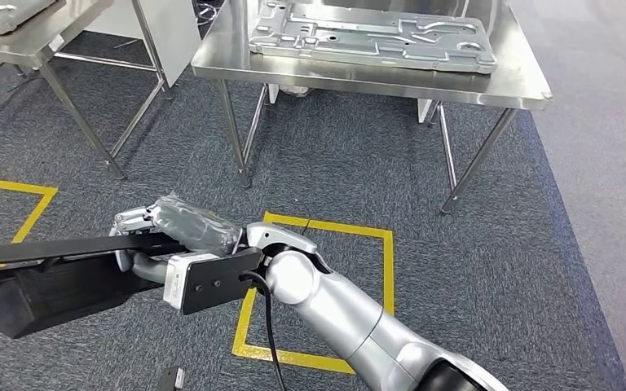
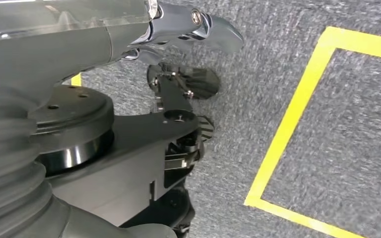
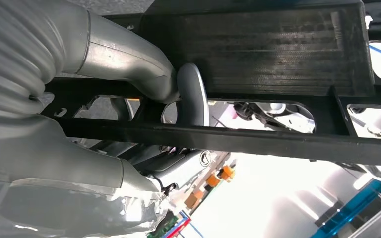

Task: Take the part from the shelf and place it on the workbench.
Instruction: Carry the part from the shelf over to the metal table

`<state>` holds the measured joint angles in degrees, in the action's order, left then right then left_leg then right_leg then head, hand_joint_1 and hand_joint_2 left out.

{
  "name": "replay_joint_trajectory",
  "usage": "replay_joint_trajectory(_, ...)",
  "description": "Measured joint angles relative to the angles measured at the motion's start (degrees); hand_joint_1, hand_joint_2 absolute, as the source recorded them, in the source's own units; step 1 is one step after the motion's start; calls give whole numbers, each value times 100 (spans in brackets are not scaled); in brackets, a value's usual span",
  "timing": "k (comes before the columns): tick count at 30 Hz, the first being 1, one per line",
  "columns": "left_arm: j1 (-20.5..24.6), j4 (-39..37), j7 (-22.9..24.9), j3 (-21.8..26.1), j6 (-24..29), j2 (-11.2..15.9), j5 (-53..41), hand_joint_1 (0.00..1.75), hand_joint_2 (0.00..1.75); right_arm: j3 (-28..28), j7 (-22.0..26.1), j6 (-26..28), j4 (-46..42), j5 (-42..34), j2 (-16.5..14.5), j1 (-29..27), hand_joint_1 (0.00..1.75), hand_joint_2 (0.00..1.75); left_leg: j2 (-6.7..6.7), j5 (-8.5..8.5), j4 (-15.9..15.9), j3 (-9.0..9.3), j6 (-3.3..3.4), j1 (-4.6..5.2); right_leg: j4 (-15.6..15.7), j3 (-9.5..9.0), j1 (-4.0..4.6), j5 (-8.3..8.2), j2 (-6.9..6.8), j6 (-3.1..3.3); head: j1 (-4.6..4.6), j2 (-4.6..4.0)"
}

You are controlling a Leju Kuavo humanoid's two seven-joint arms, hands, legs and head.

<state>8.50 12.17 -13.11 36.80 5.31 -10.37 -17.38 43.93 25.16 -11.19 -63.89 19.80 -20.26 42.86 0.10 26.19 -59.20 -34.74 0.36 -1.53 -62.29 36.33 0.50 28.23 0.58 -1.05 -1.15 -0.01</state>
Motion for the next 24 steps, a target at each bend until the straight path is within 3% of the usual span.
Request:
replay_joint_trajectory(2,4,0,-7,16,-1,1,1,0,175,0,1,2,1,0,3,-3,175,175,7,-1,1,-7,20,2,-763,351,-38,371,-11,-55,-21,1)
replay_joint_trajectory(3,-2,0,-9,26,-1,1,1,0,175,0,2,2,2,0,4,-7,175,175,11,0,0,-9,23,3,-1125,525,-55,498,-16,-72,-21,1)
replay_joint_trajectory(4,-7,0,-10,34,0,1,1,0,175,1,2,2,3,0,5,-12,175,175,14,1,0,-8,24,4,-1317,622,-68,524,-21,-79,-22,1)
replay_joint_trajectory(5,-11,0,-10,40,-1,1,1,0,175,1,2,2,3,0,5,-13,175,175,14,2,-1,-5,24,4,-1275,604,-76,436,-25,-76,-22,1)
replay_joint_trajectory(6,-11,0,-11,43,-2,1,1,0,175,2,2,2,3,0,5,-11,175,175,9,3,-1,3,21,5,-980,464,-79,250,-27,-59,-23,1)
replay_joint_trajectory(8,-9,0,-18,44,-8,-3,2,0,175,2,2,2,1,-1,3,0,175,175,0,5,2,15,2,12,-131,47,-58,-122,-35,9,-19,1)
replay_joint_trajectory(10,-5,0,-25,45,-14,-10,3,0,175,3,4,2,1,-2,2,10,175,175,2,3,10,10,-54,15,337,-163,-17,-248,-46,71,-25,1)
replay_joint_trajectory(14,-2,0,-27,46,-15,-17,3,0,175,8,7,2,-4,-1,-5,15,175,175,18,58,-12,11,-180,13,500,-224,-24,-294,-44,170,-31,1)
replay_joint_trajectory(16,-3,0,-30,46,-15,-15,2,0,175,10,11,2,-6,-4,-9,21,175,175,13,346,-489,-187,-204,15,593,-290,-47,-337,-55,217,-17,1)
replay_joint_trajectory(18,-12,0,-31,46,-16,-12,1,0,175,14,15,0,-1,-5,-8,13,175,175,9,691,-1254,-537,-229,19,599,-299,-33,-331,-56,250,-6,1)
replay_joint_trajectory(19,-19,0,-32,47,-17,-10,1,0,175,16,15,0,2,-5,-8,3,175,175,9,751,-1497,-655,-240,18,592,-300,-24,-323,-51,257,-4,1)
replay_joint_trajectory(20,-24,0,-33,48,-19,-9,1,0,175,19,15,-1,4,-4,-7,-4,175,175,10,694,-1522,-671,-244,18,581,-301,-18,-314,-43,258,-4,1)
replay_joint_trajectory(21,-26,0,-34,48,-20,-7,1,0,175,21,15,-1,4,-4,-7,-6,175,175,10,532,-1311,-572,-242,18,561,-306,-15,-299,-32,252,-3,1)
replay_joint_trajectory(22,-24,0,-38,49,-22,-4,1,0,175,21,15,-1,4,-4,-7,-6,175,175,10,310,-918,-382,-235,18,531,-312,-16,-275,-22,239,-4,1)
replay_joint_trajectory(24,-16,0,-42,49,-25,0,1,0,175,22,15,0,4,-4,-5,-3,175,175,2,49,-199,-29,-196,31,457,-298,4,-222,-7,193,-2,1)
